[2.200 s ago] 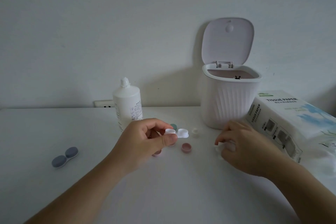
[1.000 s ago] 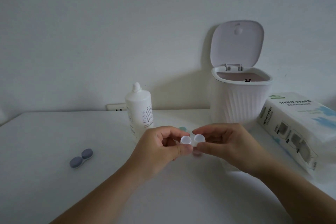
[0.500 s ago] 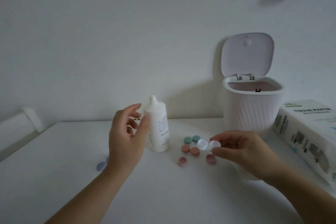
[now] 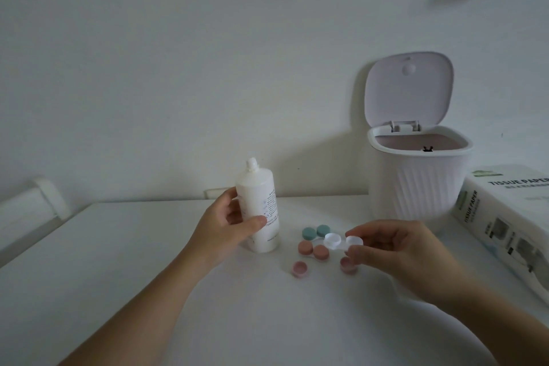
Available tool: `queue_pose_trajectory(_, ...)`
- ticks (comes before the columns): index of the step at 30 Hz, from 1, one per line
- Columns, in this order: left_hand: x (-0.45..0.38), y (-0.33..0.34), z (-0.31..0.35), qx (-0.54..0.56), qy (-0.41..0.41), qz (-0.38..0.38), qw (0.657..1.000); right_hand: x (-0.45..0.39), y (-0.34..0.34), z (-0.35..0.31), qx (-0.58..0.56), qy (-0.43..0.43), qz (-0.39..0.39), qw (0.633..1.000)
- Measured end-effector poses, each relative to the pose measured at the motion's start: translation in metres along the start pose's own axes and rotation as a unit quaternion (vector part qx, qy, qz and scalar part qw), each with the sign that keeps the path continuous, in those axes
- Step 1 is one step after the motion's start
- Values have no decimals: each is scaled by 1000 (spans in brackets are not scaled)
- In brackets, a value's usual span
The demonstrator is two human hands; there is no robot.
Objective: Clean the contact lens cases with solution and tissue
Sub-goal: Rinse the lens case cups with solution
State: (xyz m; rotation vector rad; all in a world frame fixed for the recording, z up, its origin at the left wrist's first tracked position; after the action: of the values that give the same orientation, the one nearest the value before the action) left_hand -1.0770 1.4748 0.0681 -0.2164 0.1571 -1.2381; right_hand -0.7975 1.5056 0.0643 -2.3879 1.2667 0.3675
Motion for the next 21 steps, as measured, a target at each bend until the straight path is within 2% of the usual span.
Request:
queue_pose_trajectory(6, 0, -2, 12, -36, 31, 50, 998, 1, 0, 1, 8, 14, 1, 1000)
queue_pose_trajectory(9, 8, -1, 23, -77, 90, 75, 990, 1, 1, -1, 1, 21, 5, 1000)
queue_pose_trajectory(11, 17, 3, 31, -124, 148, 93, 977, 1, -2, -1, 19, 23, 14, 999)
queue_pose_trajectory(15, 29, 15, 42, -218, 236, 84, 943, 0, -6, -1, 60, 19, 11, 998)
queue_pose_trajectory(21, 31, 20, 44, -292, 282, 66, 912, 0, 4, -13, 21, -2, 2, 1000)
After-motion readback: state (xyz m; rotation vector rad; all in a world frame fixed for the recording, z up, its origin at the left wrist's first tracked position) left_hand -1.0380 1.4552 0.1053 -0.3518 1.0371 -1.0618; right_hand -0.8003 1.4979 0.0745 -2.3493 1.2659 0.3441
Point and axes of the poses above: each hand's wrist, its own x-axis away from the middle knuckle, its own y-axis out of the palm, z = x × y, the point moved 10 cm from there along -x, towards the middle knuckle, and after that the axes turned 14 degrees about -y, right-handed, at the moved point
